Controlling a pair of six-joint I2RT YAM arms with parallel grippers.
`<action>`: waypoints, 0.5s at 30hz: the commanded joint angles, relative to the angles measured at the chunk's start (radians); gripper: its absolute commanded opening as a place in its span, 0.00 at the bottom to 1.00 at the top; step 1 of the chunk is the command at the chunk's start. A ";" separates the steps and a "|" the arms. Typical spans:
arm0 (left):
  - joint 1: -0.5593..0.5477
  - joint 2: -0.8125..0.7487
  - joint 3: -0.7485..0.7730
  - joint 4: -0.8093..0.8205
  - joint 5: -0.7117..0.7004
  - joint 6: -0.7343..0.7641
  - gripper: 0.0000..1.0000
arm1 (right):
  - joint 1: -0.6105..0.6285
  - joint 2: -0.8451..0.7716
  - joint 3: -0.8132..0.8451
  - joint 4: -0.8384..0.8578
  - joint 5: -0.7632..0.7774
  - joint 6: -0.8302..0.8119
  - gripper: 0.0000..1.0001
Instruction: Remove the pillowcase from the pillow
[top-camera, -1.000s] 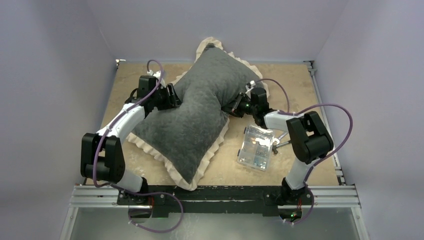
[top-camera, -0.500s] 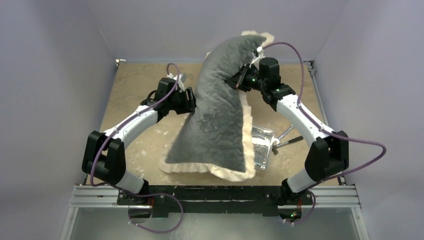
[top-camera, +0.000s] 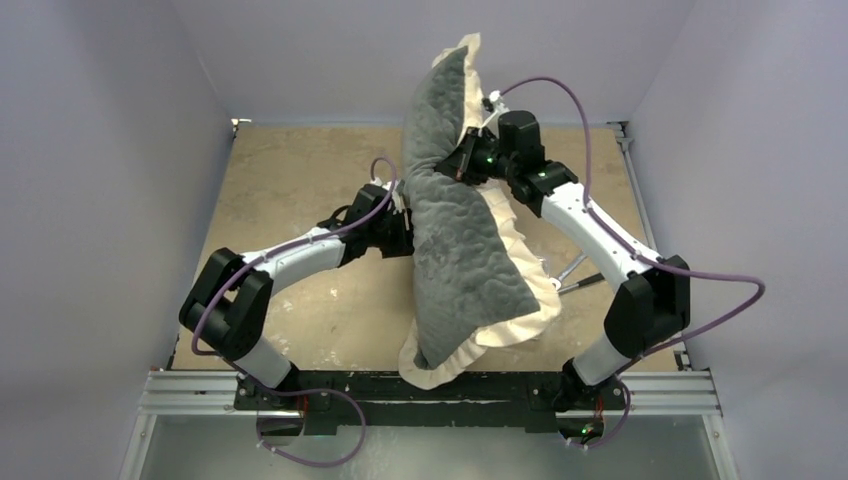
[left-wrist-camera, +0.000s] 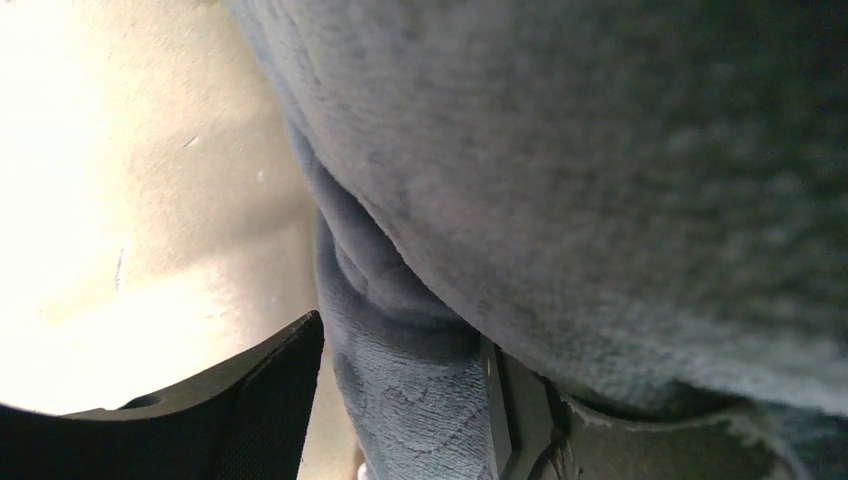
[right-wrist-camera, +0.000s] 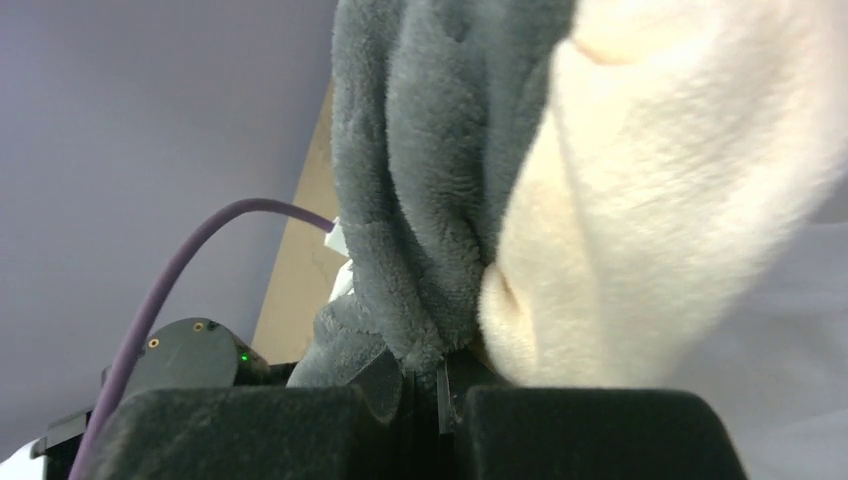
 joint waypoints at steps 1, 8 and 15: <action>-0.029 -0.014 -0.073 0.138 -0.028 -0.053 0.58 | 0.114 0.061 0.038 0.049 -0.059 0.013 0.00; -0.026 -0.154 -0.189 0.109 -0.194 -0.079 0.60 | 0.226 0.173 0.158 0.005 0.018 0.003 0.03; 0.015 -0.475 -0.281 -0.152 -0.450 -0.118 0.66 | 0.296 0.255 0.171 0.000 0.066 0.013 0.08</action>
